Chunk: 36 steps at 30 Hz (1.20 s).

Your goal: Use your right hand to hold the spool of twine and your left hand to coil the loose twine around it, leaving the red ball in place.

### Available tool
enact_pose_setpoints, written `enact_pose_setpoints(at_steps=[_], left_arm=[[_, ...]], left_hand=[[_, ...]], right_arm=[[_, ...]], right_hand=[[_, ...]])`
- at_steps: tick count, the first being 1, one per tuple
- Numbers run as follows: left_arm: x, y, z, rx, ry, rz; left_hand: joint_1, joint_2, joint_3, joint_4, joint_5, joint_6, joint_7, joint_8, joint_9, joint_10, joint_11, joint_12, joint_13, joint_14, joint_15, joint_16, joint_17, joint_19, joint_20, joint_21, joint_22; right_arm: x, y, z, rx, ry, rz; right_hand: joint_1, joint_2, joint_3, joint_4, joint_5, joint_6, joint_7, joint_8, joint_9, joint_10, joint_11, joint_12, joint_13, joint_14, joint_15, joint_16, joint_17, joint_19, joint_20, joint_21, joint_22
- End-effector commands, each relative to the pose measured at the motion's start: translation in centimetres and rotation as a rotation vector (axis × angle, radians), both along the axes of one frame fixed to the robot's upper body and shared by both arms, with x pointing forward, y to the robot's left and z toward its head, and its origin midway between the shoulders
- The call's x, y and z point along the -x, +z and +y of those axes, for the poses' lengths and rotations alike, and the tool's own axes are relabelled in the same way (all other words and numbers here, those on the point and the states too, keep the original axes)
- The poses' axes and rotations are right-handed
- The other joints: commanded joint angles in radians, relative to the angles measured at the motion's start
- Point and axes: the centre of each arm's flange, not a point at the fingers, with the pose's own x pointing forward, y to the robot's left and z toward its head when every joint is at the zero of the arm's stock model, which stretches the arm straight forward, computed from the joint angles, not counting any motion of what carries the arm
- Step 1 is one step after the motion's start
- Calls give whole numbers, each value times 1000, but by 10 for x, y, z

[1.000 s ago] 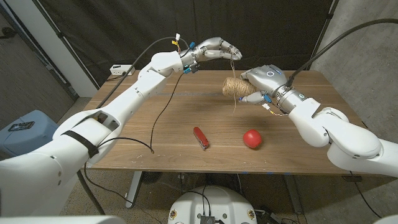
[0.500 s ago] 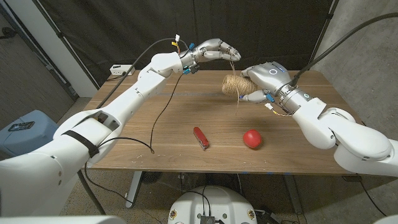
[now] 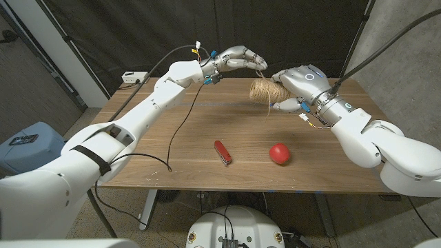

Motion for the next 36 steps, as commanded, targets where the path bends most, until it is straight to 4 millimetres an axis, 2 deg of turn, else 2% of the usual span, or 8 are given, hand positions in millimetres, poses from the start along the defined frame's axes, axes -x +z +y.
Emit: enact_pose_setpoints(at_steps=[1, 18, 36], left_arm=[[-4, -6, 3, 0, 1, 19], [-11, -17, 8, 6, 18, 47], [-18, -38, 9, -16, 40, 83]], left_hand=[[-3, -3, 0, 2, 0, -2, -3, -1, 5, 1, 1, -3, 6, 0, 4, 0, 3, -4, 1, 7, 3], [-2, -1, 0, 2, -1, -6, -2, -1, 5, -4, 5, -8, 8, -3, 4, 0, 5, -7, 2, 7, 3], [0, -2, 0, 1, -1, -11, -3, -4, 4, -6, 1, -11, 10, -9, 5, -2, 6, -10, 1, 7, 3]], right_arm=[[13, 8, -3, 0, -13, -50], [18, 17, -6, -8, -8, -83], [-4, 26, -13, -36, -41, -77]], right_hand=[[138, 143, 0, 6, 8, 148, -133, 8, 3, 95, -89, 4, 1, 8, -113, -2, 3, 3, -9, 3, 2], [141, 144, -2, 5, 9, 149, -136, 10, 2, 99, -92, 4, 2, 12, -113, -4, 6, 3, -9, 3, 2], [139, 145, -5, 7, 9, 146, -138, 10, 1, 100, -90, 2, 3, 14, -112, -9, 7, 3, -11, 3, 2]])
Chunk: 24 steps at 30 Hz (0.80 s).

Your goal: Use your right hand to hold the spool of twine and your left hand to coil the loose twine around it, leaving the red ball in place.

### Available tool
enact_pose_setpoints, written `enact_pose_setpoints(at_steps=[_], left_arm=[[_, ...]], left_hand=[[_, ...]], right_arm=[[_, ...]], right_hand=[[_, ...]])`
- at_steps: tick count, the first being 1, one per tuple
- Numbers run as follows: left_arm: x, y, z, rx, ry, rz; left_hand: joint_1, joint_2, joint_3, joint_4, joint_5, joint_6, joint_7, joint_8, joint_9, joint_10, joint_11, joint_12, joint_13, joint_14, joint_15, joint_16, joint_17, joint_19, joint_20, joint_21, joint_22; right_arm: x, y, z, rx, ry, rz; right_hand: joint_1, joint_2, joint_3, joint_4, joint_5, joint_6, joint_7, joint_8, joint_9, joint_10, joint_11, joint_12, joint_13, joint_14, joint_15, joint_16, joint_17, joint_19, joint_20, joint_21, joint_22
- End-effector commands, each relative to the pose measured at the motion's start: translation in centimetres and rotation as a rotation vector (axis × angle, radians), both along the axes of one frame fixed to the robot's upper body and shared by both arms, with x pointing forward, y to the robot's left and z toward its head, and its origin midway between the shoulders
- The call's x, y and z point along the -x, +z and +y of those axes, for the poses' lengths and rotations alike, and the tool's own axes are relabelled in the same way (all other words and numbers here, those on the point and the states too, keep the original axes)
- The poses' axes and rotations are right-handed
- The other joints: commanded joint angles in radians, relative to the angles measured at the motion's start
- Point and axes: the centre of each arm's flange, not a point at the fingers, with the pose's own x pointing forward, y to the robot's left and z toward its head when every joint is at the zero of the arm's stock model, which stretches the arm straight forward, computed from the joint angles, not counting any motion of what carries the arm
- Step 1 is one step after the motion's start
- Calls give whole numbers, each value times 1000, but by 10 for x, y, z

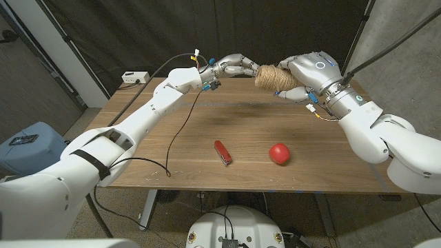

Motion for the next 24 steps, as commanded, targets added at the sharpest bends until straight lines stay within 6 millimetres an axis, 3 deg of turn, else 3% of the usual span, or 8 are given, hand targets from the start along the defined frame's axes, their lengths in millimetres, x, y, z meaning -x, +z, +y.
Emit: enact_pose_setpoints(at_steps=[1, 24], left_arm=[[-5, -16, 0, -15, 16, 25], [-14, -37, -7, -59, 18, 60]], left_hand=[[-1, -2, -1, 2, -1, -5, -2, -4, 3, -5, 1, -7, 5, -6, 2, -2, 1, -2, 0, 7, 3], [2, -2, -2, 1, -1, -8, -3, -6, 2, -9, -1, -11, 8, -12, 2, -3, 3, -5, 0, 8, 3]], right_arm=[[-15, 6, -5, -15, -22, 4], [-20, 18, -18, -32, -54, -24]], right_hand=[[139, 145, -1, 3, 9, 144, -138, 8, 1, 98, -88, 6, 2, 4, -112, -4, 4, 0, -7, 3, 2], [142, 150, -5, 3, 9, 144, -139, 9, 0, 102, -89, 4, 2, 5, -112, -7, 8, 0, -8, 3, 2]])
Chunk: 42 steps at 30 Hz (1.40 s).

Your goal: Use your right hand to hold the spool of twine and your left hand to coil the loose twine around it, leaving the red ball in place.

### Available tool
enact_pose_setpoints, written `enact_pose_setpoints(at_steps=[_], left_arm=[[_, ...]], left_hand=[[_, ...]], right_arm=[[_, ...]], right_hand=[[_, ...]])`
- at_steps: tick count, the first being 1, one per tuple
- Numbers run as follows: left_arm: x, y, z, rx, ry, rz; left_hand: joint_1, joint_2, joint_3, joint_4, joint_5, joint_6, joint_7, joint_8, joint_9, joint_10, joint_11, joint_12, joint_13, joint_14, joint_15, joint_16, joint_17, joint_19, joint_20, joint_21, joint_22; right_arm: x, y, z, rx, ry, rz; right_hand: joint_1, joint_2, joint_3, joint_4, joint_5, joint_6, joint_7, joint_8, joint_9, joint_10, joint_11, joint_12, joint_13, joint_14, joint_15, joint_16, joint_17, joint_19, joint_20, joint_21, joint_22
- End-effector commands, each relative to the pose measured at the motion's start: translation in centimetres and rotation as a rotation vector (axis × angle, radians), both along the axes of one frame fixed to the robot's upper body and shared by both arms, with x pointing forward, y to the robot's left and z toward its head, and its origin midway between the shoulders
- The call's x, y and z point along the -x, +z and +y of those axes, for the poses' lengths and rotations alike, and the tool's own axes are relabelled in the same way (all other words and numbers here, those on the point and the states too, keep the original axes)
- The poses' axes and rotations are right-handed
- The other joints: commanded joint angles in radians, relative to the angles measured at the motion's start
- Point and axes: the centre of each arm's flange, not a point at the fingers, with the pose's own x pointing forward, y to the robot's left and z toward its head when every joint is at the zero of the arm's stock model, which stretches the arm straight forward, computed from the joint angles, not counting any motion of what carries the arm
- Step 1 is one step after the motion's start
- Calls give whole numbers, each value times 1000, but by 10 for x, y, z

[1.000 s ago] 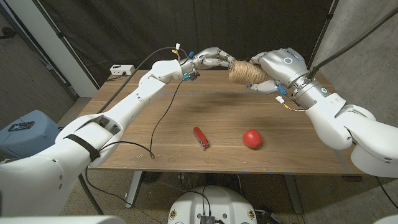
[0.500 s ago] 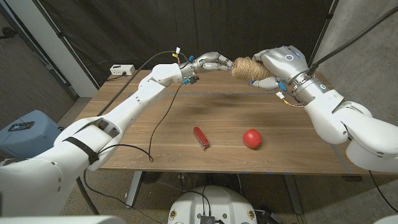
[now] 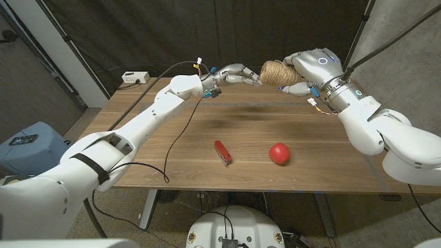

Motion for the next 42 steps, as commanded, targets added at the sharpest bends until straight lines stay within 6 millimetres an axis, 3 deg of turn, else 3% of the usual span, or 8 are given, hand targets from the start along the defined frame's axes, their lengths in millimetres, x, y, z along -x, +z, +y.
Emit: enact_pose_setpoints(at_steps=[1, 4, 22, 42], left_arm=[[-6, -11, -3, -19, -1, 21], [-7, -13, -3, -22, 0, 25], [-11, -19, -6, -30, 6, 41], [-14, -27, -10, -33, 4, 59]], left_hand=[[2, -2, -2, 1, -1, -4, -1, 1, 2, 0, 0, -4, 3, -6, -3, -3, 3, -5, 0, 4, 3], [2, -2, -2, 1, -1, -6, -2, 0, 2, 0, -2, -4, 4, -6, -3, -3, 3, -6, 0, 4, 3], [3, -2, -3, 1, -1, -7, -1, 1, 2, -3, -1, -7, 6, -11, 0, -4, 4, -9, 1, 4, 3], [3, -1, -5, 2, -2, -12, -3, -2, 2, -7, 2, -10, 8, -16, 1, -5, 6, -15, 3, 3, 3]], right_arm=[[-4, 8, -6, -6, -18, -18], [-5, 10, -6, -6, -21, -24], [-10, 22, -15, -11, -38, -55], [-11, 36, -16, -11, -46, -95]], right_hand=[[141, 151, -2, 0, 4, 143, -137, 4, 6, 97, -86, 4, 4, 5, -112, 0, 2, 0, -8, 3, 2], [142, 152, -3, 1, 4, 143, -138, 4, 6, 98, -78, 5, 5, 5, -112, 0, 3, 0, -8, 3, 2], [139, 153, -8, 2, 4, 144, -138, 6, 5, 94, -89, 1, 6, 8, -110, -4, 3, 0, -7, 3, 2], [139, 152, -10, 1, 4, 142, -137, 6, 5, 97, -84, 1, 7, 10, -111, -8, 5, 0, -8, 2, 2]])
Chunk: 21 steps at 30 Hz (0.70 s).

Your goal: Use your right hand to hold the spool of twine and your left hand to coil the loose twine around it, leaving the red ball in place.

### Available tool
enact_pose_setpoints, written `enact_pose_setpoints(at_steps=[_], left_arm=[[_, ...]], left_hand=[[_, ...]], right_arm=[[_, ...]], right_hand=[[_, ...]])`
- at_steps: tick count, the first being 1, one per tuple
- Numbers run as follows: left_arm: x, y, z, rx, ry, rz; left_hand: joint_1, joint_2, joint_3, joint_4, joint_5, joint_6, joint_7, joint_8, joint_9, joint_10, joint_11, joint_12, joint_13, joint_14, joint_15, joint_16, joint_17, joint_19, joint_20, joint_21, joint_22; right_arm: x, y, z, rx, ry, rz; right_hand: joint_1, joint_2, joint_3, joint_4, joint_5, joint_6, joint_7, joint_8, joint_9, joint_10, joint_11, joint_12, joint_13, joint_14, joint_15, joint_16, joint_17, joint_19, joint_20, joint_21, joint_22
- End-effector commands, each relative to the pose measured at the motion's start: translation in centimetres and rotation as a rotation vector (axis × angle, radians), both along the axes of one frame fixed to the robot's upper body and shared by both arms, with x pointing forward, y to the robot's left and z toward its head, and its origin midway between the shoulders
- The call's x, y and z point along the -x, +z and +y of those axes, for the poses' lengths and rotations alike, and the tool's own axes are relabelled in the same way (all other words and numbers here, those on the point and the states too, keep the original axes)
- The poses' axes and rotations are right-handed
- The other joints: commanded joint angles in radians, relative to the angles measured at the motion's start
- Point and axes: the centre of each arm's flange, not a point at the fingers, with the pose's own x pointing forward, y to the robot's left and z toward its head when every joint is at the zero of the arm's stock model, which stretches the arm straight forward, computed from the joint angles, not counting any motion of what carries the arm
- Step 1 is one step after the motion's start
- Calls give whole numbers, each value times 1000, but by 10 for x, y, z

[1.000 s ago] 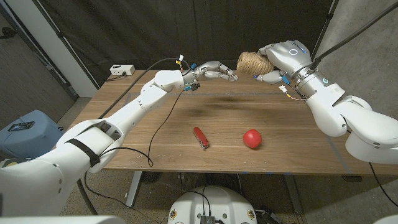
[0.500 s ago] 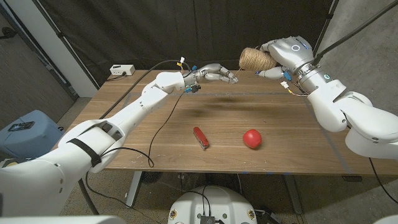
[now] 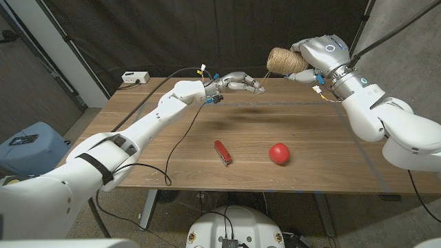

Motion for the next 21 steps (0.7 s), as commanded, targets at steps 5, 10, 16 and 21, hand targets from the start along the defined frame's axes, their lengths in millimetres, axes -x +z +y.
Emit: enact_pose_setpoints(at_steps=[5, 10, 16, 21], left_arm=[[-2, -9, 0, 1, 6, 18], [-3, -13, 1, 9, 9, 28], [-2, -20, 1, 17, 4, 48], [0, -28, 0, 17, -2, 71]], left_hand=[[3, -2, -5, 2, -2, -1, -3, -1, 1, 0, -3, -3, 4, -6, 1, -5, 6, -5, 3, 4, 3], [2, -1, -6, 2, -2, -1, -5, -1, 1, 3, -1, -2, 5, -7, 2, -5, 6, -6, 4, 4, 3], [3, -1, -6, 2, -2, -3, -3, -2, 0, -1, 0, -4, 5, -8, 3, -5, 6, -6, 4, 4, 3], [3, -2, -6, 2, -2, -4, -3, -2, 0, -2, 1, -5, 6, -9, 5, -6, 6, -7, 2, 4, 3]], right_arm=[[-4, 9, -1, 5, -9, -16], [-6, 10, 0, 7, -6, -11], [-12, 13, 3, 5, 4, -9], [-18, 16, 4, 1, 10, -8]], right_hand=[[143, 149, -3, 2, 5, 143, -134, 6, 4, 89, -84, 7, 2, 1, -109, 1, 6, 0, -8, 2, 2], [143, 150, -4, 2, 5, 141, -132, 6, 5, 92, -86, 6, 0, -1, -109, 0, 7, -1, -8, 2, 2], [143, 150, -4, 2, 5, 141, -134, 7, 5, 89, -84, 6, 3, 0, -108, -2, 6, 0, -8, 2, 2], [144, 149, -4, 1, 5, 140, -134, 7, 5, 87, -84, 5, 3, 1, -109, -4, 5, 0, -8, 2, 2]])
